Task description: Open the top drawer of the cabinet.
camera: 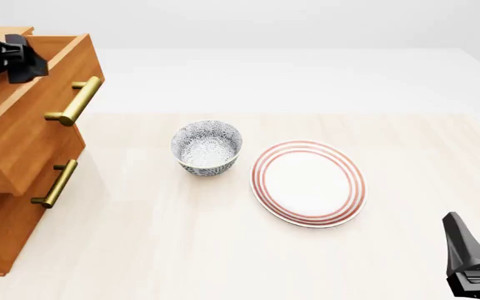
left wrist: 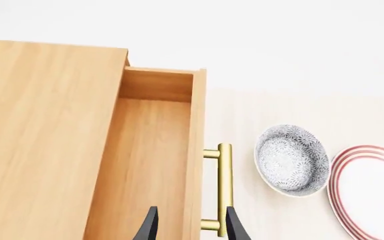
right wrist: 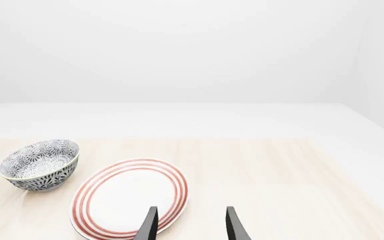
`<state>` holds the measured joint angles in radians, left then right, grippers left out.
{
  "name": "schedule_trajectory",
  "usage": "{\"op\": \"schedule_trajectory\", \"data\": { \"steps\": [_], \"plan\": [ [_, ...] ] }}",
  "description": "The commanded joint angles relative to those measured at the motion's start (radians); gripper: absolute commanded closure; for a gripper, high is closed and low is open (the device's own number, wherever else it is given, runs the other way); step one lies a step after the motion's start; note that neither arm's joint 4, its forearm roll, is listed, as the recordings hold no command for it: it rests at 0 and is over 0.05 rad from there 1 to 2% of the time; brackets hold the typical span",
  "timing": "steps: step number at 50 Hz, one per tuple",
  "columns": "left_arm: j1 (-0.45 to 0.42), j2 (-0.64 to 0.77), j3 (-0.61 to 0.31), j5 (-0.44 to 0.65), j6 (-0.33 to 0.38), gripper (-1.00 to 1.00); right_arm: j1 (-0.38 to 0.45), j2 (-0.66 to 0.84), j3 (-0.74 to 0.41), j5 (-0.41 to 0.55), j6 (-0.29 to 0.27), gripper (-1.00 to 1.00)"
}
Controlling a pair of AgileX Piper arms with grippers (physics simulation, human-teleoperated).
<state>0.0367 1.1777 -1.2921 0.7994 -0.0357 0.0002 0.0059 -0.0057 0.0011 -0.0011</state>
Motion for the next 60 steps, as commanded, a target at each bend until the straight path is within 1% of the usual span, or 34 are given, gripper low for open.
{"op": "schedule_trajectory", "data": {
  "steps": [1,14,30,40,46,50,60],
  "plan": [
    [-0.001,0.002,0.048,-0.04,-0.017,-1.0,0.0,-0.001,0.001,-0.001,0.0,-1.0],
    [-0.02,0.03,0.097,-0.094,-0.044,-1.0,0.0,-0.001,0.001,-0.001,0.0,-1.0],
    [-0.049,0.065,0.104,-0.121,-0.062,-1.0,0.0,-0.001,0.001,-0.001,0.0,-1.0],
    [-0.064,0.078,0.103,-0.122,-0.051,-1.0,0.0,-0.001,0.001,-0.001,0.0,-1.0],
    [-0.09,0.084,0.099,-0.12,-0.049,-1.0,0.0,-0.001,0.001,-0.001,0.0,-1.0],
    [-0.107,0.097,0.101,-0.124,-0.028,-1.0,0.0,-0.001,0.001,-0.001,0.0,-1.0],
    [-0.138,0.095,0.106,-0.122,-0.031,-1.0,0.0,-0.001,0.001,-0.001,0.0,-1.0]
  ]
}}
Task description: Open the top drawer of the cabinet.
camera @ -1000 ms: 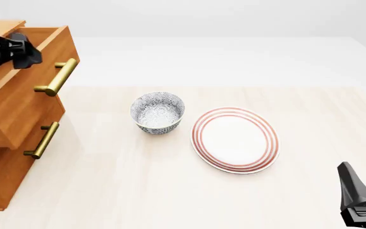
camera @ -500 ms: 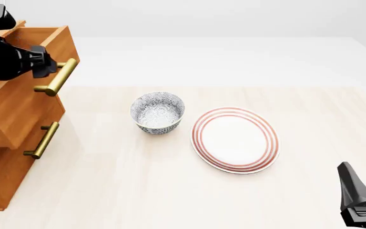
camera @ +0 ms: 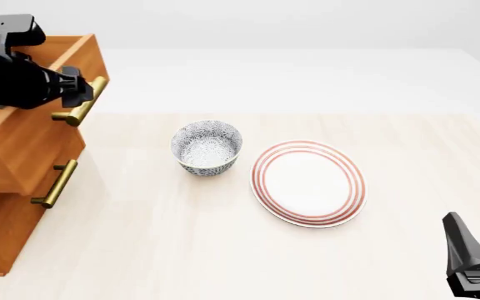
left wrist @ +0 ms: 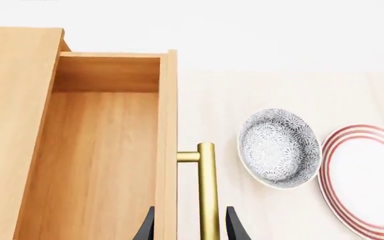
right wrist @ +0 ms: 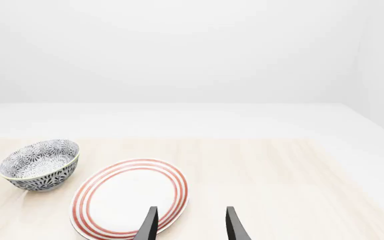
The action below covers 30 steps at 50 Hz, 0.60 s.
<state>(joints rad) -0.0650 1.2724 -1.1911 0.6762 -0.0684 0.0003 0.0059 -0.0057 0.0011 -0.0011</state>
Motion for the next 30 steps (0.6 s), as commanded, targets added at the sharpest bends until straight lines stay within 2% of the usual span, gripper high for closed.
{"op": "schedule_trajectory", "data": {
  "steps": [1,14,30],
  "plan": [
    [-0.045,0.0,0.003,0.0,-0.003,-1.0,0.0,-0.001,0.001,-0.001,0.0,-1.0],
    [-0.117,0.027,-0.018,0.002,-0.025,-1.0,0.0,-0.001,0.001,-0.001,0.0,-1.0],
    [-0.147,0.042,-0.033,0.004,-0.01,-1.0,0.0,-0.001,0.001,-0.001,0.0,-1.0]
  ]
}}
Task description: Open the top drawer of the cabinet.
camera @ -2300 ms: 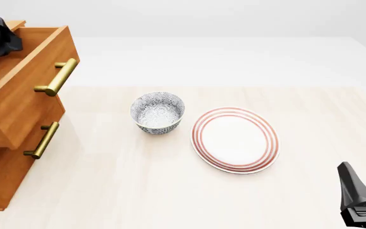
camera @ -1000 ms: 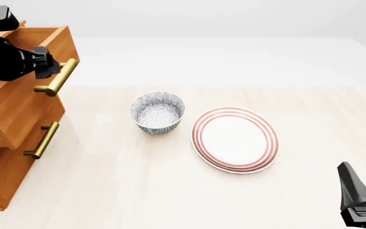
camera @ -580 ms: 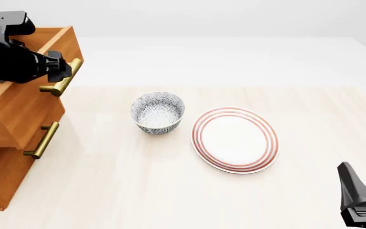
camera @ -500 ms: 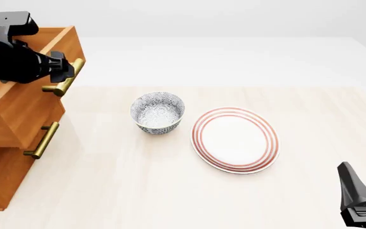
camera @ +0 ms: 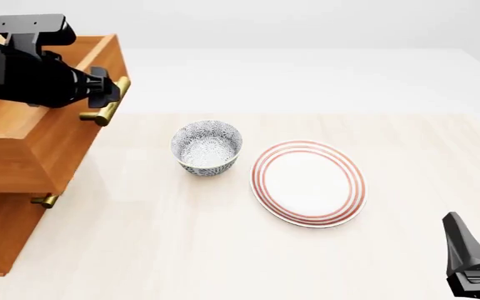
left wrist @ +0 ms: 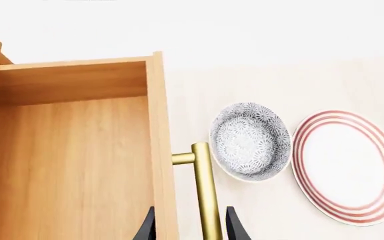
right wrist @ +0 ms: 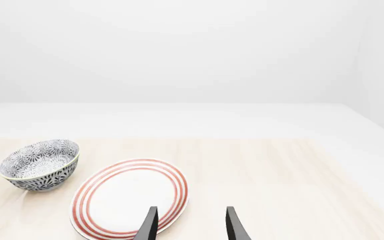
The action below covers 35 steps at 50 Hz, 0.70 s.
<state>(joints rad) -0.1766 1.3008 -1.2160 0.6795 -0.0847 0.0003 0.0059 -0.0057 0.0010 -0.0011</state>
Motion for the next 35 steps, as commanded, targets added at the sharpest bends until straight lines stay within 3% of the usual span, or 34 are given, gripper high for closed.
{"op": "schedule_trajectory", "data": {
  "steps": [1,21,32,35],
  "plan": [
    [-0.039,0.011,-0.01,0.004,0.006,-1.0,0.0,-0.001,0.001,-0.001,0.0,-1.0],
    [-0.193,0.052,-0.032,-0.004,-0.04,-1.0,0.0,-0.001,0.001,-0.001,0.0,-1.0],
    [-0.223,0.049,-0.053,0.018,-0.026,-1.0,0.0,-0.001,0.001,-0.001,0.0,-1.0],
    [-0.265,0.039,-0.071,0.026,-0.055,-1.0,0.0,-0.001,0.001,-0.001,0.0,-1.0]
  ]
}}
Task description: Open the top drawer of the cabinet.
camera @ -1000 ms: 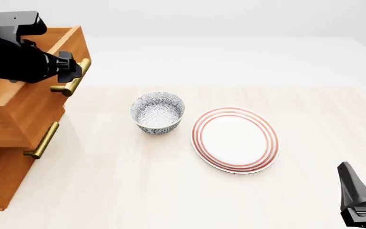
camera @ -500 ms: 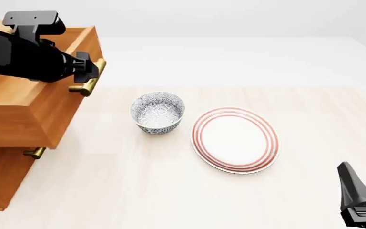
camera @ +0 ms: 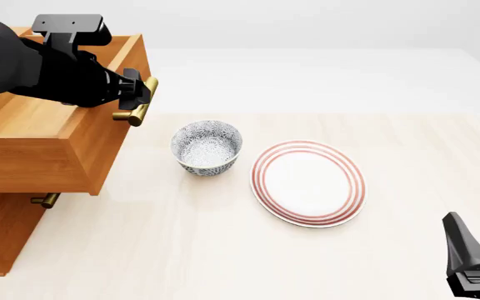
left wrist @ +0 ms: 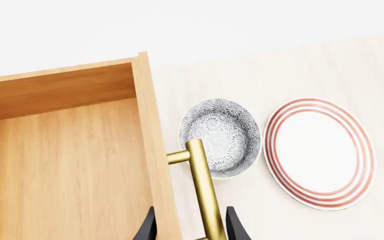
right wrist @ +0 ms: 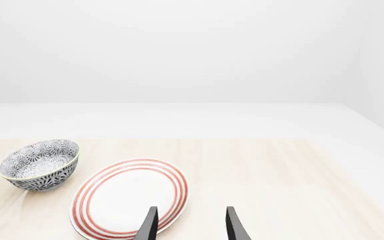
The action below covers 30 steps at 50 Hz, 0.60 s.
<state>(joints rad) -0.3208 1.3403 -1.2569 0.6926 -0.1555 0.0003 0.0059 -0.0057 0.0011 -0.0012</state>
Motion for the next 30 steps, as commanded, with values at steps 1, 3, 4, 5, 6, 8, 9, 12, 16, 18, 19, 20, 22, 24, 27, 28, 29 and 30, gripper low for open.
{"op": "schedule_trajectory", "data": {
  "steps": [1,3,4,5,6,8,9,12,16,18,19,20,22,24,27,28,29,30],
  "plan": [
    [-0.104,-0.005,-0.03,0.02,0.03,-1.0,0.0,-0.001,0.001,-0.001,0.0,-1.0],
    [-0.124,-0.01,-0.037,0.025,0.016,-1.0,0.0,-0.001,0.001,-0.001,0.0,-1.0],
    [-0.129,-0.015,-0.041,0.028,0.012,-1.0,0.0,-0.001,0.001,-0.001,0.0,-1.0],
    [-0.118,-0.025,-0.047,0.043,0.027,-1.0,0.0,-0.001,0.001,-0.001,0.0,-1.0],
    [-0.118,-0.025,-0.047,0.043,0.027,-1.0,0.0,-0.001,0.001,-0.001,0.0,-1.0],
    [-0.116,-0.038,-0.059,0.06,0.031,-1.0,0.0,-0.001,0.001,-0.001,0.0,-1.0],
    [-0.106,-0.042,-0.06,0.067,0.036,-1.0,0.0,-0.001,0.001,-0.001,0.0,-1.0],
    [-0.098,-0.051,-0.072,0.088,0.05,-1.0,0.0,-0.001,0.001,-0.001,0.0,-1.0],
    [-0.079,-0.064,-0.083,0.113,0.067,-1.0,0.0,-0.001,0.001,-0.001,0.0,-1.0],
    [-0.075,-0.067,-0.089,0.121,0.067,-1.0,0.0,-0.001,0.001,-0.001,0.0,-1.0],
    [-0.071,-0.07,-0.092,0.124,0.073,-1.0,0.0,-0.001,0.001,-0.001,0.0,-1.0],
    [-0.069,-0.071,-0.094,0.129,0.075,-1.0,0.0,-0.001,0.001,-0.001,0.0,-1.0],
    [-0.067,-0.072,-0.105,0.138,0.078,-1.0,0.0,-0.001,0.001,-0.001,0.0,-1.0],
    [-0.067,-0.07,-0.117,0.149,0.083,-1.0,0.0,-0.001,0.001,-0.001,0.0,-1.0],
    [-0.065,-0.071,-0.134,0.165,0.093,-1.0,0.0,-0.001,0.001,-0.001,0.0,-1.0],
    [-0.063,-0.072,-0.138,0.169,0.097,-1.0,0.0,-0.001,0.001,-0.001,0.0,-1.0],
    [-0.062,-0.073,-0.144,0.175,0.098,-1.0,0.0,-0.001,0.001,-0.001,0.0,-1.0],
    [-0.051,-0.076,-0.143,0.179,0.099,-1.0,0.0,-0.001,0.001,-0.001,0.0,-1.0]
  ]
}}
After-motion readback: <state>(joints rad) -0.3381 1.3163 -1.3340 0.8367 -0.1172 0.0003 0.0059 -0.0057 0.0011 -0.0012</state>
